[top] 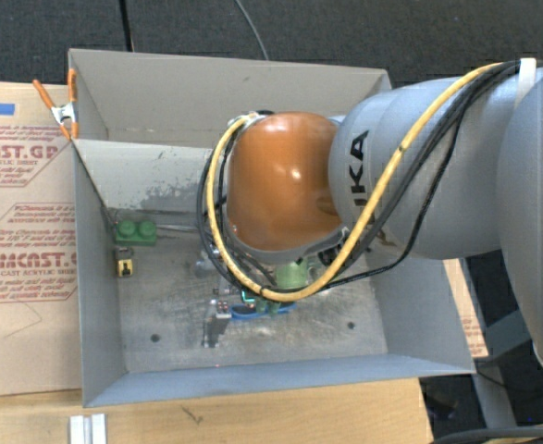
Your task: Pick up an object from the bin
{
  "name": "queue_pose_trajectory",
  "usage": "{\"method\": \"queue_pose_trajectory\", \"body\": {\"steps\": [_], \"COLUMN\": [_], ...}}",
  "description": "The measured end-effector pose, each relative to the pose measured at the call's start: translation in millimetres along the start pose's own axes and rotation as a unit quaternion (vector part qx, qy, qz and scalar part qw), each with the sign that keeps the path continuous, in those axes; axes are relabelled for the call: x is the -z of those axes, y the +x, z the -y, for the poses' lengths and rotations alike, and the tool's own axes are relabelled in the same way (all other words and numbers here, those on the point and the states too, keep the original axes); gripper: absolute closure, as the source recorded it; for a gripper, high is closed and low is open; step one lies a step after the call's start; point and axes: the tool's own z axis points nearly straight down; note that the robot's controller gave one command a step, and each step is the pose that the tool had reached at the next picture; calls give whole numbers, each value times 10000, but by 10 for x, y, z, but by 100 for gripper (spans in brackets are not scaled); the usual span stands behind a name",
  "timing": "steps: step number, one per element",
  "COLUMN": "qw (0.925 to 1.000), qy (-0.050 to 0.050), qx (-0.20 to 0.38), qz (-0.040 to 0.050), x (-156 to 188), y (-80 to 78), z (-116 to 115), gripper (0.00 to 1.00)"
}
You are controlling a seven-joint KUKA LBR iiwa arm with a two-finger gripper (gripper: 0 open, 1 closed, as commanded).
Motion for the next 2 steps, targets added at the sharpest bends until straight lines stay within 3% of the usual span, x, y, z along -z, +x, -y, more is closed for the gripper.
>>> {"method": "queue_pose_trajectory", "body": {"steps": [1,2], "qw": [9995,10000], "qy": [11,-18], "qx": [-324,9], "qz": [3,77], "x": [-966,-1356], "y": [-187,-194], "z": [539,1352], "gripper": [0,0]}}
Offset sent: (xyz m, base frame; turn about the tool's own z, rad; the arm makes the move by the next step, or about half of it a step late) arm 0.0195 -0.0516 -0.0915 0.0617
